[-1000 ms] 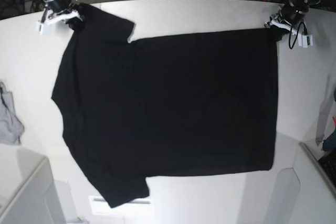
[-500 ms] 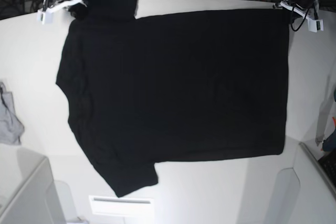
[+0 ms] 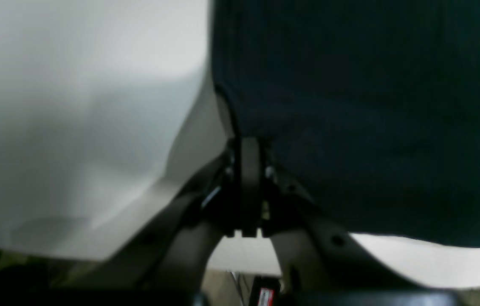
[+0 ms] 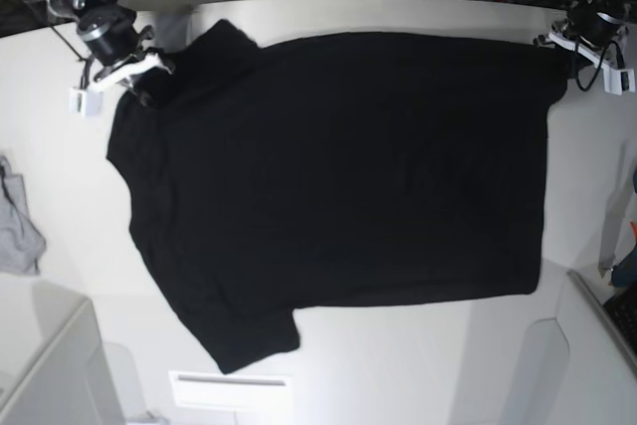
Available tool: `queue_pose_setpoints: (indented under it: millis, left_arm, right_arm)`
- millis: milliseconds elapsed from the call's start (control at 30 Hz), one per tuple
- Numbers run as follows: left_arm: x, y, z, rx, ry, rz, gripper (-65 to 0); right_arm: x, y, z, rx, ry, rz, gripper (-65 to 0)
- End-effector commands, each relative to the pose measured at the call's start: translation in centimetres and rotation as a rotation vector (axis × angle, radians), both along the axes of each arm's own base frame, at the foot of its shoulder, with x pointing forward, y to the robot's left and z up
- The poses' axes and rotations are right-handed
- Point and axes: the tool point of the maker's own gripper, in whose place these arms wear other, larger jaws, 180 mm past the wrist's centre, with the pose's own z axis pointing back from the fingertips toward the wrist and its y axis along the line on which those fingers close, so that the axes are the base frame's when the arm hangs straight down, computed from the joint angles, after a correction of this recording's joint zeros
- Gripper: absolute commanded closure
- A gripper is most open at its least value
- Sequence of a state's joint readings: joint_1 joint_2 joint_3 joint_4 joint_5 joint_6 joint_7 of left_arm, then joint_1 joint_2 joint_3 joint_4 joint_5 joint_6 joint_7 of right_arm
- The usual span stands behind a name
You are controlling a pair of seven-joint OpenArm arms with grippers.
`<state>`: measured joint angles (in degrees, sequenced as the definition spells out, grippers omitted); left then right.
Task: Fold the T-shirt properly
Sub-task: 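Lift the shoulder corners and pull them toward the robot, straightening the shirt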
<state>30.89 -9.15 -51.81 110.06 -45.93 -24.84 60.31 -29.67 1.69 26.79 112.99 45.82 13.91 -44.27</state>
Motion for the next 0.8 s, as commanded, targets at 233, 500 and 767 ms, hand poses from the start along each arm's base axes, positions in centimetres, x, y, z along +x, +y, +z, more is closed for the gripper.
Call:
queue_pose_setpoints:
  millis: [233, 500, 767]
  left_arm:
    - [3.9, 0.9, 2.4, 0.01, -0.076, 0.009, 0.0]
    - [6.4, 1.3, 3.4, -0.041, -0.138, 0.093, 0.0]
    - [9.2, -0.6, 1.2, -0.167, -0.116, 0.095, 0.0]
  right_arm:
    - [6.1, -1.2, 2.7, -0.068, -0.075, -0.024, 0.0]
    - [10.2, -0.6, 3.4, -0.015, -0.076, -0.003, 0.0]
    - [13.5, -0.5, 2.8, 0.044, -0.061, -0.006, 0.0]
